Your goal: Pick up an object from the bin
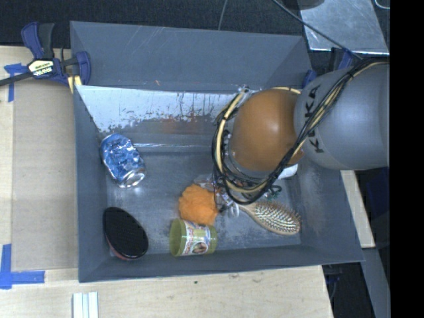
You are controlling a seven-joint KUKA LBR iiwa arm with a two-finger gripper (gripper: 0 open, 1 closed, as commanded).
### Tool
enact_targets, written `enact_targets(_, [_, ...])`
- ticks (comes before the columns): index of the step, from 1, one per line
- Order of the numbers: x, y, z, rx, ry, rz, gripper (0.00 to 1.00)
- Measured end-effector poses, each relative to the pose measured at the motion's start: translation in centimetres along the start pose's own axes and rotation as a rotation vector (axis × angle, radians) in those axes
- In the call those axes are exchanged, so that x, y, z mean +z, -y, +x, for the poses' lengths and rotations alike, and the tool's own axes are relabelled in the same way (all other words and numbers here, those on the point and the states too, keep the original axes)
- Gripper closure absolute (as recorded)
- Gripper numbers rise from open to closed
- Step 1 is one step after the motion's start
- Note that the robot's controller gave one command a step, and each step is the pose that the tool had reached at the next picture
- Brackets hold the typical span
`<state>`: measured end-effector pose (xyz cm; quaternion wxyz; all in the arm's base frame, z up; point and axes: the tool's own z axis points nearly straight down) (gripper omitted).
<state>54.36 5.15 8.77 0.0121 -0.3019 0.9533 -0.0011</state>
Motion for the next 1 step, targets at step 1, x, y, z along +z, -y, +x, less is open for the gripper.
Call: enact_targets(1, [-9.81, 6.7, -1.09, 0.019, 0.011, 0.009, 1.0])
